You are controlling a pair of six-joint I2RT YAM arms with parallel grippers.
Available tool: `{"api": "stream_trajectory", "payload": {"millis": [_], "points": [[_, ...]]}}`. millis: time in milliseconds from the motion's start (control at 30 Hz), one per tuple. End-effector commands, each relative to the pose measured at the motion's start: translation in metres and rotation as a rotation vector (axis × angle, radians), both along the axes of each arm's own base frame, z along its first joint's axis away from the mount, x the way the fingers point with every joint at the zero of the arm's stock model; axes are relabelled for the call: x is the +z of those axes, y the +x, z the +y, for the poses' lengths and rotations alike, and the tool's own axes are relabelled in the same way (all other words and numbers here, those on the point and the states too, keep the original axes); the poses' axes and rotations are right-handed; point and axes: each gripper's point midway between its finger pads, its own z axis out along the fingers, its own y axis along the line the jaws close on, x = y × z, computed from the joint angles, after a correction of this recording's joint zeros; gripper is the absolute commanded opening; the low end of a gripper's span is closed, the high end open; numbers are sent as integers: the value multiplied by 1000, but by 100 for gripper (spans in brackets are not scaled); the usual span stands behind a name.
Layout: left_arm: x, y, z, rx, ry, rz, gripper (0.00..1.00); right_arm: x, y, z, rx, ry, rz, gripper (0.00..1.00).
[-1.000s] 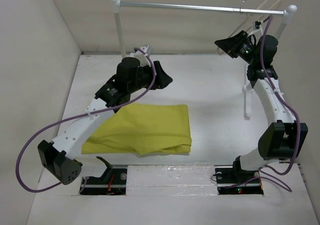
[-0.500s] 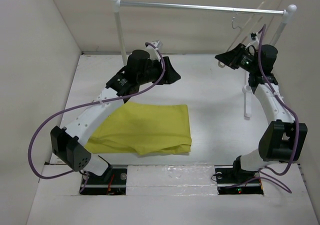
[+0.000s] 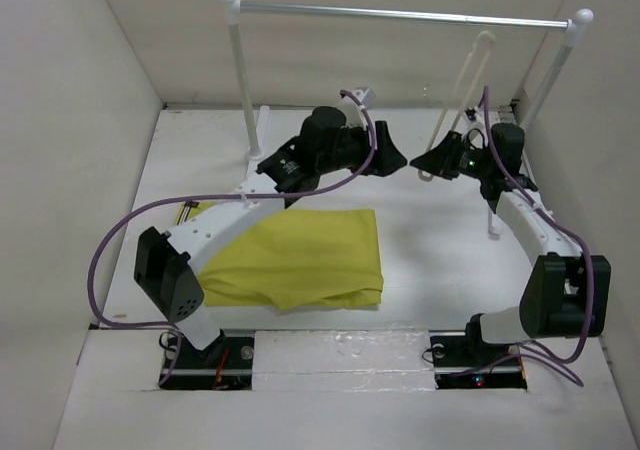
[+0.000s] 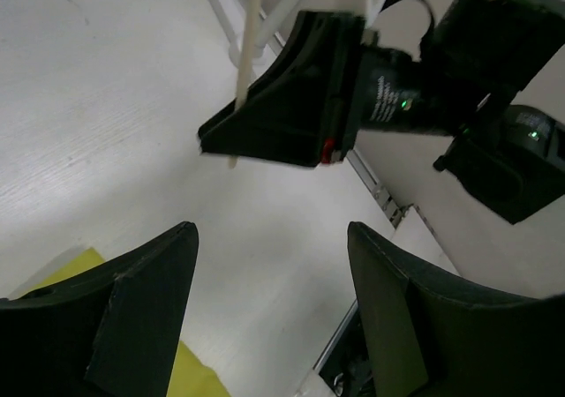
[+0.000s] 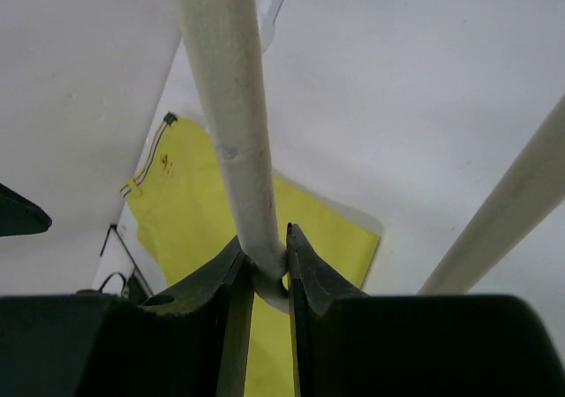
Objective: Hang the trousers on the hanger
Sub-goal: Pick up the hanger from the clothesline, then place the trousers on the hanger.
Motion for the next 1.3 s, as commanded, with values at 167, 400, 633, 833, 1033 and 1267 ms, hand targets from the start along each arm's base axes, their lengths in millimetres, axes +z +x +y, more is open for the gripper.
{"api": "stream_trajectory", "payload": {"millis": [167, 400, 633, 833, 1033, 1267], "points": [[37, 18, -37, 53, -115, -164, 67, -4, -45, 51, 173, 18, -39, 18], [2, 36, -41, 126, -36, -150, 63, 1, -64, 71, 226, 61, -35, 18], [-14, 44, -45, 185, -7, -145, 51, 5, -81, 80, 254, 74, -29, 18], [-20, 47, -49, 184, 0, -140, 2, -1, -91, 76, 245, 54, -7, 18], [-24, 44, -33, 211, -7, -117, 0, -14, -94, 51, 169, -8, 18, 56], [-34, 38, 28, 286, -9, -86, 0, -51, -120, 16, 117, -211, 76, 73]]}}
